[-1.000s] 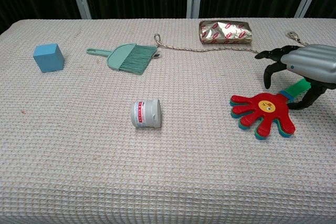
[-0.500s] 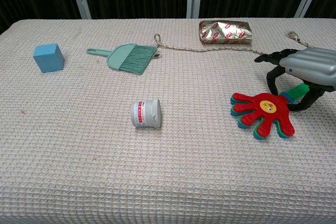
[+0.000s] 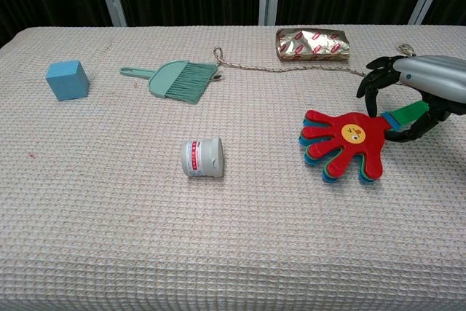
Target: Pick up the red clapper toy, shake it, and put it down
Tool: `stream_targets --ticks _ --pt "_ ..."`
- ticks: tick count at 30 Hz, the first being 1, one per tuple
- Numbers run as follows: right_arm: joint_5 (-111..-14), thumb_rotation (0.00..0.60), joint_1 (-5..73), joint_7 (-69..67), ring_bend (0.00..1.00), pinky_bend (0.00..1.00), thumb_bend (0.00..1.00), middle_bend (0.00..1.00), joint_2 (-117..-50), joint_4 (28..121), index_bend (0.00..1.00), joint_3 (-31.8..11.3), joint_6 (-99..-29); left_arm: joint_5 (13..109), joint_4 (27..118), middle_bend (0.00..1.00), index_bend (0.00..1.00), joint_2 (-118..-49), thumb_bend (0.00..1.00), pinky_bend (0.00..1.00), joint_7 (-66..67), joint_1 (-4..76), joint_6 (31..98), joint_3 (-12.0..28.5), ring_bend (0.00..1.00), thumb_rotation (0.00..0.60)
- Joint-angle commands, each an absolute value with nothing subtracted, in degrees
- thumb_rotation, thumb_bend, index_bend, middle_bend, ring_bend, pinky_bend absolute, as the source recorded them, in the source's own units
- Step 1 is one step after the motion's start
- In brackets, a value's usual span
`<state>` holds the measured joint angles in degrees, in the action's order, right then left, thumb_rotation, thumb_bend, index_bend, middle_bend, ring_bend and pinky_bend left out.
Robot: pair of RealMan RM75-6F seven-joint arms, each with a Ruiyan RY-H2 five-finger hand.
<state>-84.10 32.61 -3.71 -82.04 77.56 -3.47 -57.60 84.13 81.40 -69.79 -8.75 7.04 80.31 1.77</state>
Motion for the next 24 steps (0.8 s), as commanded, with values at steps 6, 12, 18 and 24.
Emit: stream_targets --ticks 6,12,18,24 --pt "-86.7 0.600 29.9 -30.9 0.29 0.47 0.46 0.44 -83.2 75.8 1.00 -5.4 -65.8 84.4 80.7 0.02 0.03 -70.2 0.16 0.08 -9.6 6.9 80.5 1.6 0.00 0.600" --pt "-84.7 0.600 28.8 -36.3 0.56 0.83 0.48 0.53 -84.0 75.7 1.00 -6.5 -66.8 84.5 80.4 0.02 0.03 -70.3 0.16 0.08 -10.1 6.9 80.3 1.5 0.00 0.600" --pt "-83.4 0.600 28.0 -38.0 0.75 0.97 0.50 0.64 -84.4 76.0 1.00 -7.4 -67.6 84.4 80.3 0.02 0.03 -70.4 0.16 0.09 -10.3 7.0 80.0 1.4 0.00 0.600" --pt "-80.6 0.600 26.4 -45.6 0.80 1.00 0.52 0.67 -84.5 78.3 1.00 -9.9 -69.1 84.3 80.2 0.02 0.03 -70.3 0.16 0.10 -10.6 7.0 79.9 1.4 0.00 0.600"
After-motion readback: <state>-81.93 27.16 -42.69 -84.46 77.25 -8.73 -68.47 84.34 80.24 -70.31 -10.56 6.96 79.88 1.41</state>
